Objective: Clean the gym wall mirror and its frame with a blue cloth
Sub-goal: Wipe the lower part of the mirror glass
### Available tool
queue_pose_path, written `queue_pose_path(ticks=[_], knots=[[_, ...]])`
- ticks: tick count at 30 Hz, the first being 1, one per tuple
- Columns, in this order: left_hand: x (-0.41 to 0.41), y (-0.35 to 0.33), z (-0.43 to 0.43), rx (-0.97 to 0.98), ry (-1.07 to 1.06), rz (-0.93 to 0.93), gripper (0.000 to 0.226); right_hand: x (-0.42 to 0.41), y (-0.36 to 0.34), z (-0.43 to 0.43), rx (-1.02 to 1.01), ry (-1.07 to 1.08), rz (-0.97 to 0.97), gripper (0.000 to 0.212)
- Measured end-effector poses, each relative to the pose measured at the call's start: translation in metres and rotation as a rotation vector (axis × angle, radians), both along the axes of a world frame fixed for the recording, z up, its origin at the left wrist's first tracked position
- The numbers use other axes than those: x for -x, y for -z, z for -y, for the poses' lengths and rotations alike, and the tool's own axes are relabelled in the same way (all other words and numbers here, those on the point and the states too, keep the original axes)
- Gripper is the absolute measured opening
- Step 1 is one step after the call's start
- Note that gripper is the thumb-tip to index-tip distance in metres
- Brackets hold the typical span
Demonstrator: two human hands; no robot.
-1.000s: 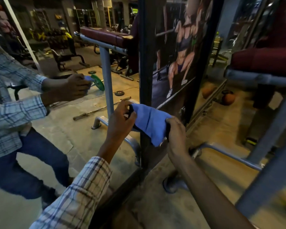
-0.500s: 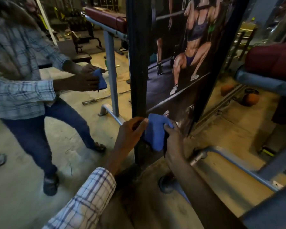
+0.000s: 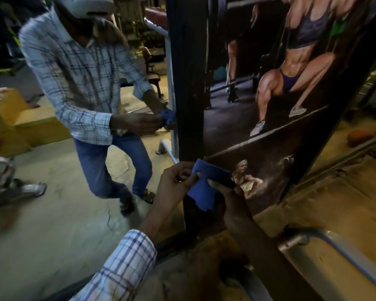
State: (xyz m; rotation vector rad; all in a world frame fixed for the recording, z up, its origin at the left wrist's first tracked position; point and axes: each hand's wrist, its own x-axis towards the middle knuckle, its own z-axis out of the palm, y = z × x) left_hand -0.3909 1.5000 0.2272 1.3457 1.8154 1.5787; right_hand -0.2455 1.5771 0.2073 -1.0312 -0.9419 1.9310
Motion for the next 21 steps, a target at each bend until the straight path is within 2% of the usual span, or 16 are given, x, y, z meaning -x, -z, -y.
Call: queue_pose_path(ticks=[3, 6, 7, 9, 10, 13, 18, 21], knots=[[0.023, 0.025, 0.003, -0.059, -0.092, -0.147, 0.022, 0.023, 0.026, -0.012, -0.156, -0.029, 0.062, 0.053], [0.049, 0.053, 0.013, -0.126, -0.196, -0.321, 0.031, 0.045, 0.050, -0.024, -0.385, -0.024, 0.167, 0.060], [0.058, 0.064, 0.017, -0.161, -0.233, -0.377, 0.032, 0.049, 0.058, -0.026, -0.444, -0.026, 0.166, 0.053], [0.074, 0.083, 0.025, -0.233, -0.289, -0.486, 0.033, 0.057, 0.072, -0.027, -0.636, 0.068, 0.130, 0.030], [0.081, 0.093, 0.031, -0.257, -0.312, -0.551, 0.034, 0.060, 0.077, -0.025, -0.735, 0.139, 0.104, 0.026], [0.102, 0.123, 0.047, -0.299, -0.401, -0.788, 0.038, 0.070, 0.103, -0.021, -0.936, 0.203, -0.026, 0.026], [0.120, 0.181, 0.062, -0.338, -0.449, -0.890, 0.051, 0.084, 0.150, -0.033, -1.103, 0.282, -0.165, 0.027], [0.122, 0.209, 0.065, -0.342, -0.582, -0.979, 0.056, 0.095, 0.163, -0.043, -1.227, 0.387, -0.188, 0.023]])
